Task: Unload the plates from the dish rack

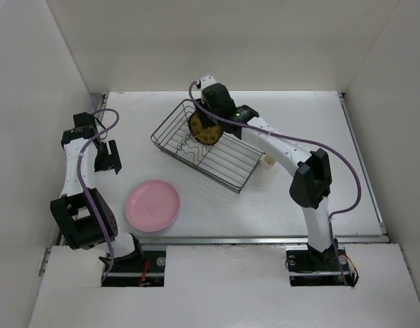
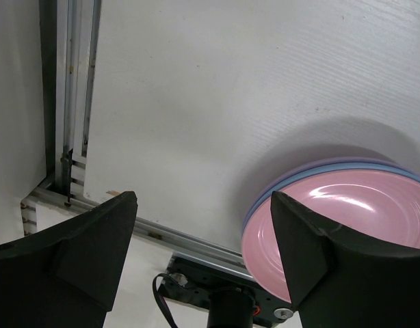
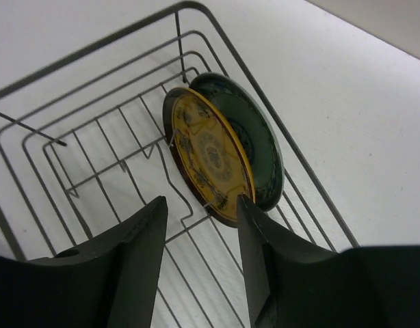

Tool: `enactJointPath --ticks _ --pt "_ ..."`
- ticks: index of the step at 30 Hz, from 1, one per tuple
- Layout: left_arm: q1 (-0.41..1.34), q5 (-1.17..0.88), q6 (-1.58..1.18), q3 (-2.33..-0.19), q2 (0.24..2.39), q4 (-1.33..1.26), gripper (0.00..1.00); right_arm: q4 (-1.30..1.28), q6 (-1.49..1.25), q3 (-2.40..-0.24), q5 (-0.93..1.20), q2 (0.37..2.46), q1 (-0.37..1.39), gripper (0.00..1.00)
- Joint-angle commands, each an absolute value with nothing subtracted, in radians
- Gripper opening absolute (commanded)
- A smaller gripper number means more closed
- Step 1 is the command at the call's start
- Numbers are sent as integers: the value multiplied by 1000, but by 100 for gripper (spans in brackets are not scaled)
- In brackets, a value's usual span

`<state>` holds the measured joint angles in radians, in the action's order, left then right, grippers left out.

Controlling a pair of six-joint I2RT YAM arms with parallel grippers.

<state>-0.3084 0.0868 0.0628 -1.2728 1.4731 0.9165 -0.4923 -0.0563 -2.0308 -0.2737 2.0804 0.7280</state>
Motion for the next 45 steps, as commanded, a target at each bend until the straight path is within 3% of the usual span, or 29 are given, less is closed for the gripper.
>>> enactJointPath --ticks 1,10,29,40,45 --pt "-304 86 64 -1316 1471 934 77 -466 -8 -2005 -328 2147 716 50" --pt "-304 95 64 -1307 1462 934 77 -466 3 -2028 -426 2200 707 48" --pt "-304 95 64 -1289 1462 934 77 -422 17 -1974 -296 2026 707 48" --pt "-304 106 64 -1289 1462 934 77 -413 26 -2014 -275 2138 697 47" --pt "-304 106 64 -1289 1462 934 77 -413 44 -2036 -298 2204 687 41"
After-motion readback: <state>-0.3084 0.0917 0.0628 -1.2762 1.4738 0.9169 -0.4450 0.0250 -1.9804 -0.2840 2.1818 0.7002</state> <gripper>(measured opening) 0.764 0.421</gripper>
